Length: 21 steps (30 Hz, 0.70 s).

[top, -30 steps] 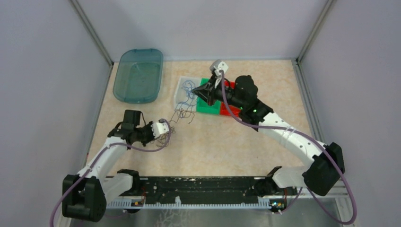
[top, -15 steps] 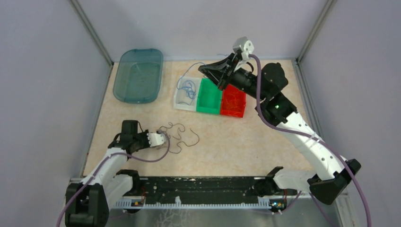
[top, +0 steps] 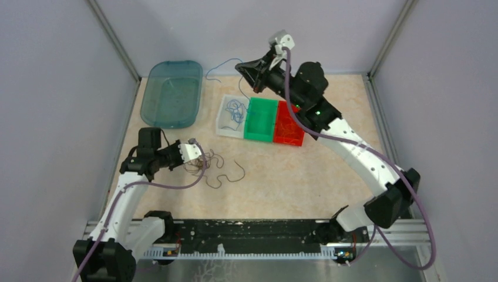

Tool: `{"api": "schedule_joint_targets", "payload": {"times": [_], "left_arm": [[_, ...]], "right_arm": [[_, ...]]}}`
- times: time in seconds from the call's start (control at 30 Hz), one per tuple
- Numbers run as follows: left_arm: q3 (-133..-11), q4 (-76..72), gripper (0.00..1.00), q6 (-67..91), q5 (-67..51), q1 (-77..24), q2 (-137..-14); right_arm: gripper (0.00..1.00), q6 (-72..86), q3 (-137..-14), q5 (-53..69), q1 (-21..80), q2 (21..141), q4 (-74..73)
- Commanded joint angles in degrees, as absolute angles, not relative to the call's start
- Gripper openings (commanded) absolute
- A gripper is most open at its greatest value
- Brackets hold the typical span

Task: Untangle the cables

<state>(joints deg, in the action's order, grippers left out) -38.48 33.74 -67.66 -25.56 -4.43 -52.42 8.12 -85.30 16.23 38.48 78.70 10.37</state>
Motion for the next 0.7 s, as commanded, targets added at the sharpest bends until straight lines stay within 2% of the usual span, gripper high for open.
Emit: {"api": "schedule_joint_targets", "payload": {"times": [0.0,0.2,0.43,0.67], "left_arm": [[-42.9,42.7,0.03,-66.0,-33.8,-4.1,-52.4],[-44.4,44.1,0.03,-65.9,-35.5,-4.2,-52.1],[-42.7,43.6,0.02,-66.4,-34.5,-4.2,-51.5],[-42.1,43.3,0.02,-66.6,-33.2,-4.2,-51.8]], "right_arm": [[0.0,8.5,-88.1,14.2,38.3,85.3,15.6],[0.0,9.0,-87.8,12.8,38.1,94.1,22.2],[0.0,18.7,-88.6,10.9,37.4,103.7,32.7],[0.0,22.3,-84.4,3.0,37.3,107.5,35.9]]}}
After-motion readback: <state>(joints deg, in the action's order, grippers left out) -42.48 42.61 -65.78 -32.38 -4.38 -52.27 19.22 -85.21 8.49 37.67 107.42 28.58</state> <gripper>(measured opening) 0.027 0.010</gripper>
